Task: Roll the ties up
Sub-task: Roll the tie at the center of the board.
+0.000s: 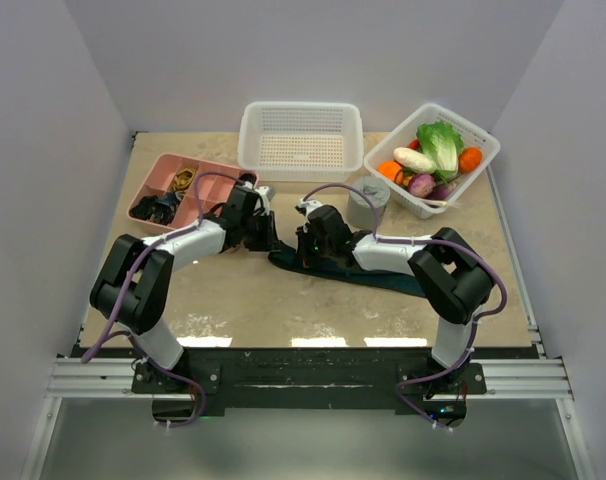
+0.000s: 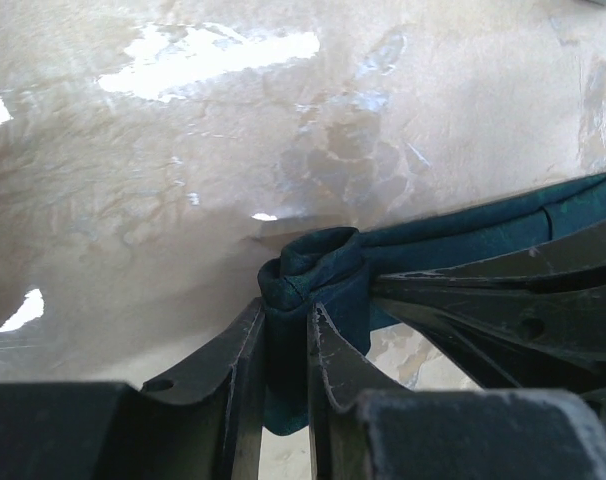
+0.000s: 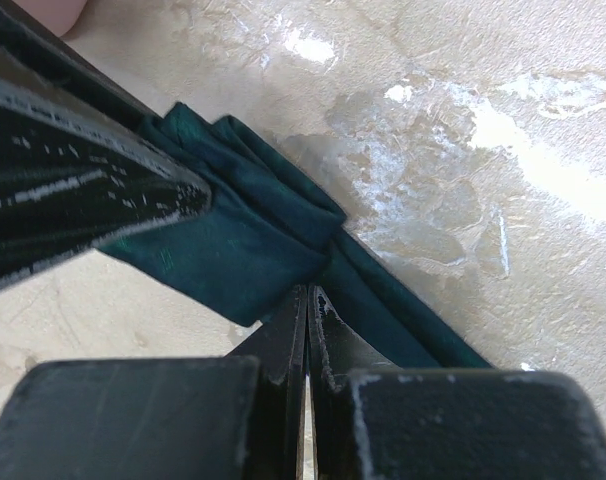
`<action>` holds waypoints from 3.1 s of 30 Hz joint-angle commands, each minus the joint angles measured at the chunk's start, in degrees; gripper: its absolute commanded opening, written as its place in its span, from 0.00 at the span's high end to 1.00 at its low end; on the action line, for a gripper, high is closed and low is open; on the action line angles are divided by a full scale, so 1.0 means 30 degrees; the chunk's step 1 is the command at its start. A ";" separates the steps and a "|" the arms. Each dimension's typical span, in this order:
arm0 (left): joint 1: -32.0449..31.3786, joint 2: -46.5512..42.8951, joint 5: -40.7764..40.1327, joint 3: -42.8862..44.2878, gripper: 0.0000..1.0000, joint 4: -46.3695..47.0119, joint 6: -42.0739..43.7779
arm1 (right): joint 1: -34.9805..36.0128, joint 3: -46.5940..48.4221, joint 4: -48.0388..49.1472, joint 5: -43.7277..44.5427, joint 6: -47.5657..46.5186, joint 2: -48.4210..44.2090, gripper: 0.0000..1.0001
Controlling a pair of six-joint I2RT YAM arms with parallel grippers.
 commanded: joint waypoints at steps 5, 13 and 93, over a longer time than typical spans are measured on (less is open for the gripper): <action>-0.1459 -0.0141 -0.2641 0.2236 1.00 -0.1932 0.0609 | 0.0211 0.1037 0.0517 -0.0431 0.0067 0.0437 1.00; -0.2631 -0.0289 -0.2877 0.3437 1.00 -0.2313 0.0171 | 0.0270 0.0716 0.1571 -0.0869 0.0769 0.0849 1.00; -0.6118 0.3991 -0.9589 0.7396 0.59 -0.7648 0.0170 | -0.1107 -0.1892 0.0166 0.1649 -0.0050 -0.3487 1.00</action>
